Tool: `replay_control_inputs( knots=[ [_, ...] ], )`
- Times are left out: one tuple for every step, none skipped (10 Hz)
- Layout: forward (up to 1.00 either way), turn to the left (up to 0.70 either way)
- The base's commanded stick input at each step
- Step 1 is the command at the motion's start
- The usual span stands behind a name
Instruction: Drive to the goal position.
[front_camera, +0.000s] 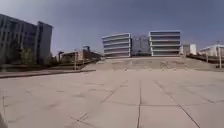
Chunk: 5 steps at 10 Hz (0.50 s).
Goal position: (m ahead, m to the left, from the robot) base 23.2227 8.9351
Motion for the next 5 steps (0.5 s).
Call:
replay_control_inputs(
  knots=[
    [0.70, 0.00],
    [0.70, 0.00],
    [0.70, 0.00],
    [0.70, 0.00],
    [0.70, 0.00]
  ],
)
